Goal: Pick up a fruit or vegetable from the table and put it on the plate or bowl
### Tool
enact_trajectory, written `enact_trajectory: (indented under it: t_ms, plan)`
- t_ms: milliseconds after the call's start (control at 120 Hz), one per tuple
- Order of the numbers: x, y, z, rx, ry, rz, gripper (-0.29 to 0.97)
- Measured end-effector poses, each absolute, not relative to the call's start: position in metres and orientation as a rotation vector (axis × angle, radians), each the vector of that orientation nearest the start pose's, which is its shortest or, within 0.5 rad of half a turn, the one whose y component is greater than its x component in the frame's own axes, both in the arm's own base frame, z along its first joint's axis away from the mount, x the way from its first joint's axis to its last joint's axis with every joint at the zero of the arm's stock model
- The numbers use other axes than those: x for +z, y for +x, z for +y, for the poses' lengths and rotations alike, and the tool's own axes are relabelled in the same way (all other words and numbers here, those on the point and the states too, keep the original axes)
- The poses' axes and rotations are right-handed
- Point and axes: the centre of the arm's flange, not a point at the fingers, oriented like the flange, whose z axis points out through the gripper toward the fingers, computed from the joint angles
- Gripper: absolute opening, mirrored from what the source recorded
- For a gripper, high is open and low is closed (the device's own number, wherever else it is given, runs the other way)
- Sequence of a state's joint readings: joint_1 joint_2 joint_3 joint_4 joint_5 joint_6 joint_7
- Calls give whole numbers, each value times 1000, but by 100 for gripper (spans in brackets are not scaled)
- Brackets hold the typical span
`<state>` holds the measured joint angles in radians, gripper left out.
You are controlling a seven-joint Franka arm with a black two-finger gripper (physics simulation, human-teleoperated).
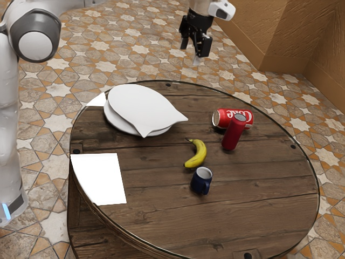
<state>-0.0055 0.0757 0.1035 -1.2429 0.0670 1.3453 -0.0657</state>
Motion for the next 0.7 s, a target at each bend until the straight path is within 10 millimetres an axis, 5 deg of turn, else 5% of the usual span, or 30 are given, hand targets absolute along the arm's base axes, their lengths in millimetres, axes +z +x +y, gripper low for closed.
enact_trajectory:
  t_ms: [150, 267, 325, 492, 575, 700]
  plan:
    - [716, 542, 62, -40, -3054, -297, 68]
    - [795, 512, 57, -283, -3044, -307, 68]
    - [810, 506, 49, -333, -3042, -327, 68]
    - [729, 563, 30, -77, -3047, -656, 68]
    - [710, 577, 39, -38, -3001, -905, 68]
    - [704, 583, 28, -28, -2922, -1186, 68]
